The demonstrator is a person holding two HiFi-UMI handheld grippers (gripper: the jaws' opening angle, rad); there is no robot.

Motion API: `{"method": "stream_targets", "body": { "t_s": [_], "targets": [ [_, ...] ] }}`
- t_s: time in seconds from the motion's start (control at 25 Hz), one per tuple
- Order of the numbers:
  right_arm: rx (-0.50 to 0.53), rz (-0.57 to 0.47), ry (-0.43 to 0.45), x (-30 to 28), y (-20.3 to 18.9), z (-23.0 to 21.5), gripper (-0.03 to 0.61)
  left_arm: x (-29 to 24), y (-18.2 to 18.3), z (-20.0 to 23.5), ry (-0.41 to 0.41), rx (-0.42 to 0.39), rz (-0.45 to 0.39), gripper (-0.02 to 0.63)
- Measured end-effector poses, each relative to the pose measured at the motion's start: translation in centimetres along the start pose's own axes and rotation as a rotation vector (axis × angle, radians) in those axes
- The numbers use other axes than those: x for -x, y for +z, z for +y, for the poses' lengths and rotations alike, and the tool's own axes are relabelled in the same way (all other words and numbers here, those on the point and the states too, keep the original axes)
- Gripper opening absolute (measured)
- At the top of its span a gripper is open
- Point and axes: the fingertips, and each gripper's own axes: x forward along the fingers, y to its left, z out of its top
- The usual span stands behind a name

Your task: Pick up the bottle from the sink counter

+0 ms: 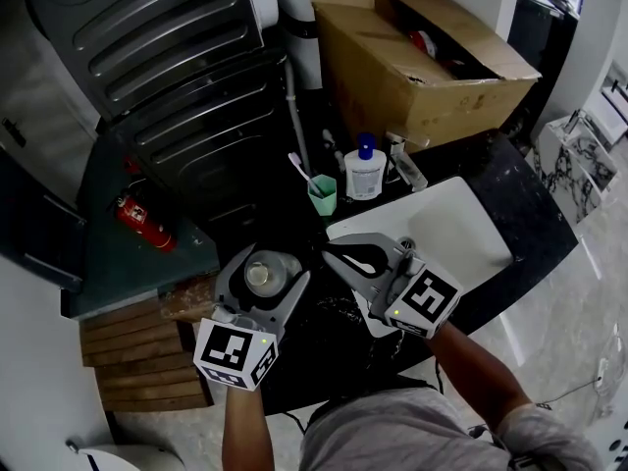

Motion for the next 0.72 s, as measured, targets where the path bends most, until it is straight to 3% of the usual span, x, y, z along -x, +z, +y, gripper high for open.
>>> {"method": "stream_targets", "body": {
  "t_s": [0.72],
  "targets": [
    [0.019, 0.012, 0.018, 1.0, 0.3, 1.4, 0.0, 1.3, 0.3, -1.2, 0.009, -0.003, -0.012, 0.331]
  ]
}}
